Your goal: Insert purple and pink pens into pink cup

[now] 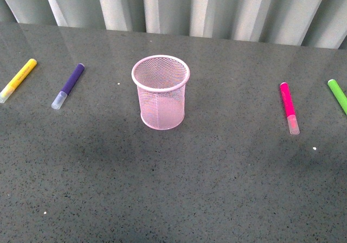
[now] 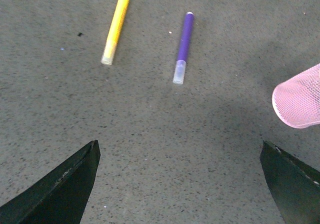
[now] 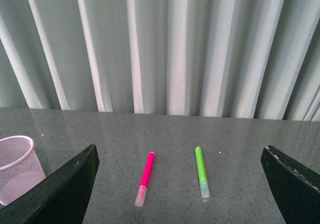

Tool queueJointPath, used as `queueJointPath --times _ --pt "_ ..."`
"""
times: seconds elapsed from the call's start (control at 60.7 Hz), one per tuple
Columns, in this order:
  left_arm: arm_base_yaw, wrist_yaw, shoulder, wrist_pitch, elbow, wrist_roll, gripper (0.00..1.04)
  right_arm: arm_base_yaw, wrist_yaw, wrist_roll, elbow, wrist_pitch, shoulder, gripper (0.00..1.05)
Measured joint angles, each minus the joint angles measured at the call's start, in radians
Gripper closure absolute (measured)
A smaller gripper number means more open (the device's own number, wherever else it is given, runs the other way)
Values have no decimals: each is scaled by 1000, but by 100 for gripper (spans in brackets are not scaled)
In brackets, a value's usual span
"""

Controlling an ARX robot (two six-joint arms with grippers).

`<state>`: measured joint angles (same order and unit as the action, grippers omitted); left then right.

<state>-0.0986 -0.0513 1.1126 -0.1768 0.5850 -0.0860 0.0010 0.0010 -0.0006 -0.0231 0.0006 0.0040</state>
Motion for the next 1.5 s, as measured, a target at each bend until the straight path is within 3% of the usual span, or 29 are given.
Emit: queueJointPath --times 0.396,0.511,0.857,1.5 --pt "91 -6 449 -242 504 43 7 0 0 0 0 0 0 7" --pt "125 -15 514 -248 540 82 7 0 0 0 0 0 0 7" --pt "198 77 739 -247 649 119 7 0 0 0 0 0 0 7" --pt "182 119 1022 -251 901 172 7 0 0 0 0 0 0 7"
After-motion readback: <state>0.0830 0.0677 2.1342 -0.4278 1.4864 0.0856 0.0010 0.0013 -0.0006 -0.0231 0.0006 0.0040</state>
